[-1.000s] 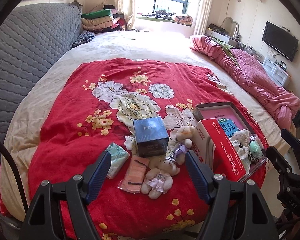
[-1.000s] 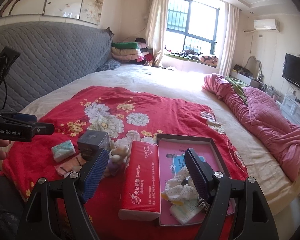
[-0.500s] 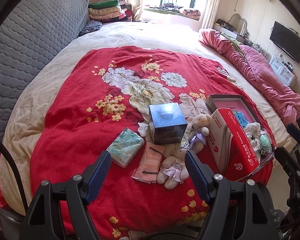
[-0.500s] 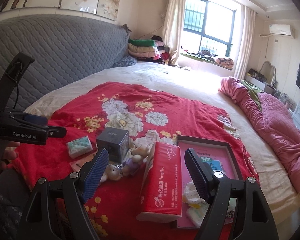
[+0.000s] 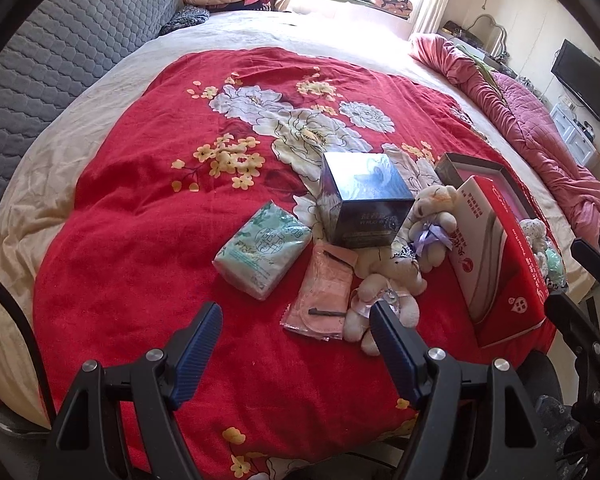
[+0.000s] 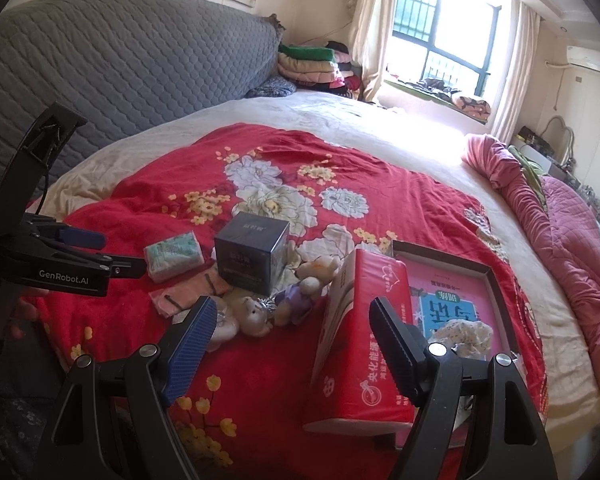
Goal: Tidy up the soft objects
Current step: 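Reach both open tools toward the pink mask packet and the plush bear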
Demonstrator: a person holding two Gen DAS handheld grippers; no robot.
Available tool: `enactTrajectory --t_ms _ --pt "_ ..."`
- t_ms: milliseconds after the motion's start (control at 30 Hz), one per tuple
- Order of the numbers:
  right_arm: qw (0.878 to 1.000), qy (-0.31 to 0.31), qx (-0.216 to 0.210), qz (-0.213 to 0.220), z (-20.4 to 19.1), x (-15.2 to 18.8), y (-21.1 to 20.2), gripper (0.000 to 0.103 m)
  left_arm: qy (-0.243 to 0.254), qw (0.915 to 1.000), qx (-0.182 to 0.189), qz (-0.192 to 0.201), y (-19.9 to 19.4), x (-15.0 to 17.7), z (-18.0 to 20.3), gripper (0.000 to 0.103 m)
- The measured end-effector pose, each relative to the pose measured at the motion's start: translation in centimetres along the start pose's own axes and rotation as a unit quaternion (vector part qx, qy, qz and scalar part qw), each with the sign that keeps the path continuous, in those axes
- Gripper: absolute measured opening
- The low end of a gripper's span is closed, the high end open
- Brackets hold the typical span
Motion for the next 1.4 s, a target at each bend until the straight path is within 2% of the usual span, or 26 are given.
enactTrajectory --t_ms 233,400,567,633,767,867,967,1233,1400 --pt "0.999 -0.011 -0.033 -0.035 -2.6 0.4 2.6 0.080 0.002 0.9998 0.010 -0.018 1.8 0.7 -0.3 0.075" --pt "0.997 -0.018 -0.034 -0.061 -3.9 0.9 4.4 0.080 -0.001 0.9996 0.012 -0.027 2.9 1.1 -0.6 0.075" --pt "0.996 -0.065 0.006 -0.060 -3.1 -0.4 6.1 0.080 0.003 0.9992 0.018 -0.034 3.9 1.1 -0.4 0.075" --pt "0.994 -0.079 0.023 -0.078 -2.4 -0.8 7.4 0.080 0.004 0.9992 0.021 -0.033 4.2 0.9 -0.3 0.075" --pt "0.990 -0.070 0.022 -0.122 -1.6 -1.0 9.6 0.080 0.002 0.9991 0.029 -0.029 4.8 0.1 -0.3 0.075" --pt "0.988 -0.039 0.005 -0.148 -1.6 -1.1 10.9 0.080 0.002 0.9989 0.039 -0.026 5.3 -0.2 -0.3 0.075" --pt "0.985 -0.014 0.003 -0.171 -1.8 -1.4 12.1 0.072 0.002 0.9986 0.044 -0.029 5.8 -0.2 -0.4 0.075" --pt "0.966 -0.008 0.054 -0.251 -2.3 -0.9 16.3 0.063 0.007 0.9977 0.061 -0.028 6.2 -0.2 -0.5 0.075" --pt "0.959 -0.006 0.097 -0.265 -2.3 -0.7 18.3 0.061 0.005 0.9972 0.069 -0.028 6.5 -0.4 -0.7 0.076"
Point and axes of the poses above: each gripper's, at about its wrist camera, not at the fingertips, and y roughly the way its jaws point, z to its right, x to its underside, the point moved 4 cm from there along y, roughly the way its jaws point, and after that the axes turned 8 degrees about x, right-handed, at the moved point
